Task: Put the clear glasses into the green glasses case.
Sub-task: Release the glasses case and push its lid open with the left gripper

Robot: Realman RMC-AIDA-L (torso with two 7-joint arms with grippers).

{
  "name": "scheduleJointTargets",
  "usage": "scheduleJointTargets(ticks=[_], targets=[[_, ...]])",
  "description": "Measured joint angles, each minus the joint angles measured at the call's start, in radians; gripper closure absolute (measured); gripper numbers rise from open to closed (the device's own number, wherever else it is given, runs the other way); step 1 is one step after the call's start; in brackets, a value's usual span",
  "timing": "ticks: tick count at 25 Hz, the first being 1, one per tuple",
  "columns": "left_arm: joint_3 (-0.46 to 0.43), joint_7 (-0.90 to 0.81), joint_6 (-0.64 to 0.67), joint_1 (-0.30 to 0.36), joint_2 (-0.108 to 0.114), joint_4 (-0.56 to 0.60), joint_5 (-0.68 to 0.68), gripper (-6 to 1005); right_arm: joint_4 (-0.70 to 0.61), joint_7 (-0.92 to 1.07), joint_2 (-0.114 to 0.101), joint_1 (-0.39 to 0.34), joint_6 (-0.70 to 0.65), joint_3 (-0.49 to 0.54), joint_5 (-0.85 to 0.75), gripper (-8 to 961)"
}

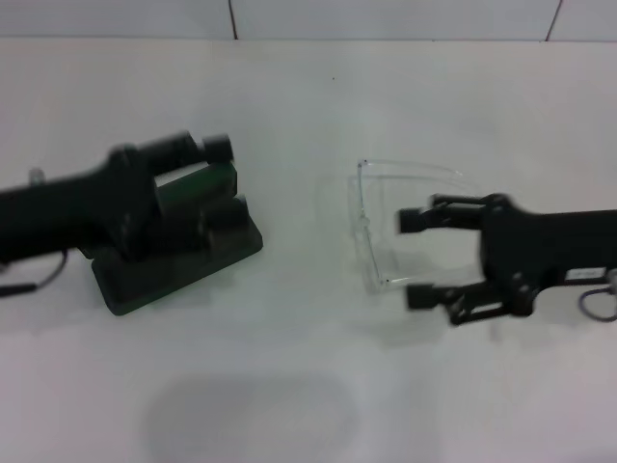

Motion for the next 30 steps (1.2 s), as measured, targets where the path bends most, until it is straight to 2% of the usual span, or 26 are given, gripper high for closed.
scheduleJointTargets(ticks=[2,3,4,5,7,8,9,12,13,16,19,21,30], targets=[[-0.090,-0.165,-0.039,0.020,-0.022,0.151,0.055,122,-0.005,0.001,-0.027,-0.028,0.024,0.051,-0.006,105],[-0.090,-0.165,-0.039,0.020,-0.022,0.151,0.055,122,-0.003,0.002,-0.031,-0.033,0.026,0.062,-0.006,105],[-0.121,-0.270,-0.074,0.026,-0.034,0.242,0.103,122,0.000,0.002,-0.044,-0.047,0.029,0.094,-0.007,106],[-0.165,-0.440,-0.135,0.033,-0.052,0.417,0.210,122,0.002,0.002,-0.052,-0.058,0.030,0.117,-0.006,106],[-0.184,-0.561,-0.176,0.034,-0.072,0.554,0.319,123,0.002,0.002,-0.062,-0.089,0.029,0.171,-0.007,106],[-0.191,-0.620,-0.194,0.034,-0.083,0.624,0.384,123,-0.003,0.002,-0.066,-0.110,0.026,0.207,-0.007,107],[-0.192,-0.709,-0.216,0.030,-0.105,0.724,0.505,124,-0.003,0.002,-0.066,-0.110,0.026,0.207,-0.007,107],[-0.179,-0.834,-0.232,0.008,-0.144,0.876,0.752,126,-0.009,0.002,-0.066,-0.140,0.023,0.243,-0.006,108],[-0.154,-0.880,-0.232,-0.003,-0.157,0.932,0.879,127,-0.010,0.002,-0.065,-0.145,0.023,0.248,-0.005,108],[-0.049,-0.958,-0.230,-0.016,-0.160,0.969,1.046,129,-0.010,0.001,-0.060,-0.152,0.027,0.251,-0.004,109],[0.027,-0.992,-0.237,-0.030,-0.160,0.966,1.125,209,-0.010,-0.001,-0.055,-0.153,0.031,0.250,-0.007,110],[0.055,-0.996,-0.245,-0.039,-0.162,0.949,1.159,263,-0.011,-0.003,-0.054,-0.148,0.033,0.246,-0.009,110],[0.126,-1.015,-0.281,-0.062,-0.166,0.894,1.198,265,-0.014,-0.005,-0.052,-0.136,0.027,0.243,-0.009,113]])
